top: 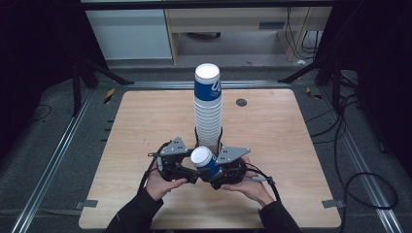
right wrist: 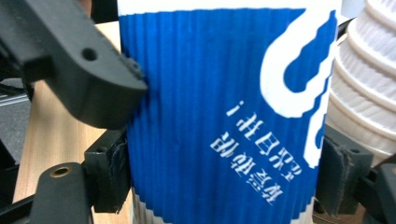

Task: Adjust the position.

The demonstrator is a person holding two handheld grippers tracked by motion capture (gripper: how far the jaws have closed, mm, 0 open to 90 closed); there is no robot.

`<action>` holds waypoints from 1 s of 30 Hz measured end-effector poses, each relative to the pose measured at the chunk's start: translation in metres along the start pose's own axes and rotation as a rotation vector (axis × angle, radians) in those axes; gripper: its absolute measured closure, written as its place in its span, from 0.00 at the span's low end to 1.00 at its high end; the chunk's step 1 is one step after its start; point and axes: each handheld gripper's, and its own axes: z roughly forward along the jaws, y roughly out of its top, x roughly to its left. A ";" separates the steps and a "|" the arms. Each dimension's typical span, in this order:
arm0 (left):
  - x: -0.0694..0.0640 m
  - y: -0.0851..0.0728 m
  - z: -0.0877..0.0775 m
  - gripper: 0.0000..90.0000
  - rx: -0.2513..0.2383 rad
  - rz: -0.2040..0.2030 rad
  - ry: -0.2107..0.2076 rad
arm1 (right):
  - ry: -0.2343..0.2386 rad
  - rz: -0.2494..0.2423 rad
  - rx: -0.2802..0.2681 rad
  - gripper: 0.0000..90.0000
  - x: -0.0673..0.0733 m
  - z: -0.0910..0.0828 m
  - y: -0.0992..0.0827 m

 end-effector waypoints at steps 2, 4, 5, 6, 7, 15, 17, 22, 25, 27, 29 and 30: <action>0.000 0.000 0.000 0.21 -0.001 -0.002 0.002 | 0.002 -0.003 0.004 0.23 0.001 0.002 0.000; 0.000 0.000 0.000 0.21 0.000 -0.003 0.003 | 0.004 -0.003 0.004 0.23 0.001 0.003 0.000; 0.000 -0.001 0.001 0.21 0.002 -0.004 0.002 | 0.006 -0.005 -0.002 0.23 0.002 0.003 0.001; -0.001 -0.001 0.001 0.21 0.003 -0.003 0.005 | 0.007 -0.005 -0.004 0.23 0.003 0.004 0.001; -0.001 -0.001 0.002 0.21 0.004 -0.002 0.005 | 0.007 -0.003 -0.009 0.23 0.003 0.004 0.002; -0.002 -0.002 0.002 0.25 -0.004 -0.005 0.005 | 0.012 0.000 -0.011 0.23 0.004 0.005 0.002; -0.002 -0.001 0.002 0.26 -0.011 -0.008 0.004 | 0.013 0.002 -0.014 0.23 0.004 0.006 0.002; -0.003 -0.001 0.001 0.27 -0.016 -0.011 0.005 | 0.012 0.004 -0.018 0.22 0.004 0.006 0.003; -0.002 -0.001 0.000 0.27 -0.022 -0.021 0.001 | 0.010 0.004 -0.022 0.21 0.005 0.006 0.003; -0.002 -0.001 -0.001 0.27 -0.023 -0.021 -0.001 | 0.007 0.000 -0.026 0.20 0.005 0.006 0.003; -0.002 -0.001 -0.001 0.28 -0.023 -0.021 0.000 | 0.007 0.000 -0.025 0.20 0.005 0.006 0.003; -0.002 -0.001 -0.001 0.28 -0.021 -0.018 0.001 | 0.007 0.001 -0.024 0.20 0.005 0.006 0.003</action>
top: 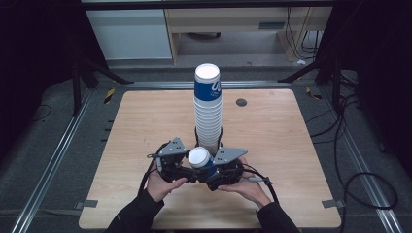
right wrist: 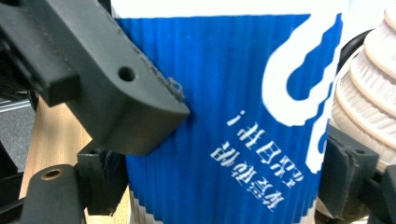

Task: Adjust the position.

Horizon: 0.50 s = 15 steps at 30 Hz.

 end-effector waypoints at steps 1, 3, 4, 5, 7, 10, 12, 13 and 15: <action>0.000 0.000 0.000 0.28 0.002 0.003 0.002 | 0.001 0.000 0.002 0.19 0.000 0.000 0.000; -0.001 0.000 0.000 0.28 0.003 0.007 0.005 | 0.002 0.001 0.004 0.18 0.000 0.000 0.000; -0.001 0.000 0.000 0.28 0.001 0.010 0.012 | 0.003 0.002 0.005 0.18 0.000 0.000 0.000; -0.001 0.000 0.000 0.28 -0.001 0.012 0.015 | 0.002 0.003 0.006 0.16 -0.001 0.000 0.000; 0.000 0.000 -0.001 0.28 -0.001 0.015 0.018 | 0.001 0.004 0.005 0.16 -0.001 0.000 0.000; 0.000 0.000 -0.002 0.28 -0.006 0.016 0.023 | -0.002 0.008 0.003 0.13 -0.001 -0.001 0.000; 0.001 0.001 -0.004 0.28 -0.011 0.014 0.027 | -0.007 0.005 0.001 0.12 -0.002 -0.003 0.001; 0.002 0.001 -0.006 0.28 -0.016 0.014 0.028 | -0.006 0.007 0.001 0.11 -0.002 -0.003 0.001; 0.003 0.001 -0.007 0.28 -0.025 0.014 0.029 | -0.010 0.009 0.000 0.10 -0.002 -0.005 0.001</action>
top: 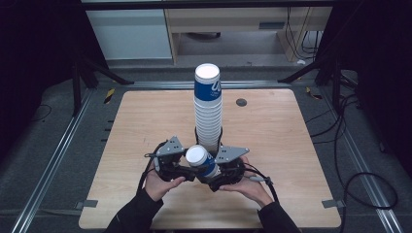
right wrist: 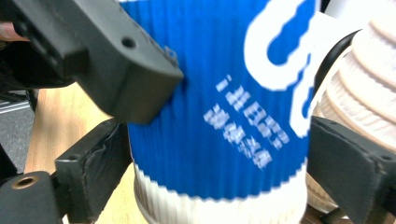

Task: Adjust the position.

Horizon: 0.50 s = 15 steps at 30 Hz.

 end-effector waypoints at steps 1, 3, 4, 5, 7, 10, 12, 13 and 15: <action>0.001 0.000 -0.001 0.28 -0.003 -0.002 0.000 | 0.002 0.001 0.000 0.10 0.000 -0.001 0.000; 0.001 0.000 -0.003 0.28 -0.010 -0.003 0.000 | -0.003 0.003 -0.002 0.10 -0.001 -0.002 0.000; 0.001 0.000 -0.003 0.28 -0.010 -0.003 0.000 | -0.003 0.003 -0.002 0.10 -0.001 -0.002 0.000; 0.002 0.000 -0.004 0.28 -0.016 -0.001 0.002 | -0.003 0.004 -0.007 0.10 -0.002 -0.003 0.000; 0.002 0.000 -0.005 0.28 -0.026 -0.004 -0.004 | 0.001 0.009 -0.009 0.09 -0.003 -0.005 0.000; 0.002 0.000 -0.006 0.28 -0.037 -0.001 -0.005 | 0.005 0.017 -0.009 0.09 -0.004 -0.005 0.000; 0.002 0.000 -0.006 0.28 -0.039 -0.001 -0.009 | 0.008 0.021 -0.008 0.09 -0.004 -0.005 -0.001; 0.001 0.000 -0.007 0.28 -0.042 0.000 -0.012 | 0.013 0.025 -0.006 0.09 -0.005 -0.005 -0.001; 0.001 0.000 -0.007 0.28 -0.047 -0.001 -0.019 | 0.020 0.029 -0.005 0.09 -0.005 -0.004 -0.001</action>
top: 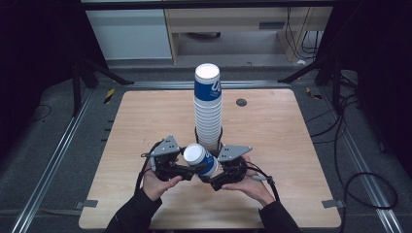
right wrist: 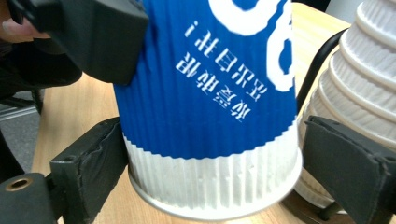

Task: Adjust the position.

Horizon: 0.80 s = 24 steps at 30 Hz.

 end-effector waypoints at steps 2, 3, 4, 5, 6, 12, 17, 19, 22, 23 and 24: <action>-0.001 0.000 0.000 0.28 -0.004 0.001 -0.005 | 0.006 0.001 0.002 0.09 0.000 0.001 0.000; -0.001 0.000 0.000 0.28 -0.005 0.000 -0.008 | 0.012 0.003 0.003 0.09 0.000 0.001 -0.001; -0.001 0.000 0.000 0.28 -0.007 0.000 -0.009 | 0.016 0.005 0.000 0.09 0.000 0.002 -0.001; -0.002 0.000 0.000 0.28 -0.007 0.002 -0.012 | 0.021 0.007 0.002 0.10 0.000 0.003 -0.001; -0.002 0.000 0.000 0.28 -0.007 0.002 -0.012 | 0.021 0.007 0.002 0.10 0.000 0.003 -0.001; -0.002 0.000 0.001 0.28 -0.011 -0.004 -0.025 | 0.045 0.015 -0.012 0.14 -0.001 0.003 -0.002; -0.002 0.000 0.001 0.28 -0.008 -0.001 -0.028 | 0.051 0.009 -0.015 0.16 -0.001 0.003 -0.002; -0.002 0.000 0.002 0.28 -0.003 -0.003 -0.034 | 0.050 0.005 -0.012 0.17 0.000 0.002 -0.002; -0.002 0.000 0.001 0.27 -0.002 -0.002 -0.033 | 0.051 0.003 -0.008 0.18 0.000 0.002 -0.002; -0.002 0.000 0.001 0.27 -0.002 -0.003 -0.035 | 0.051 0.002 -0.008 0.19 0.000 0.002 -0.002; -0.002 0.000 0.001 0.27 -0.003 -0.004 -0.037 | 0.050 -0.002 -0.008 0.19 0.000 0.001 -0.002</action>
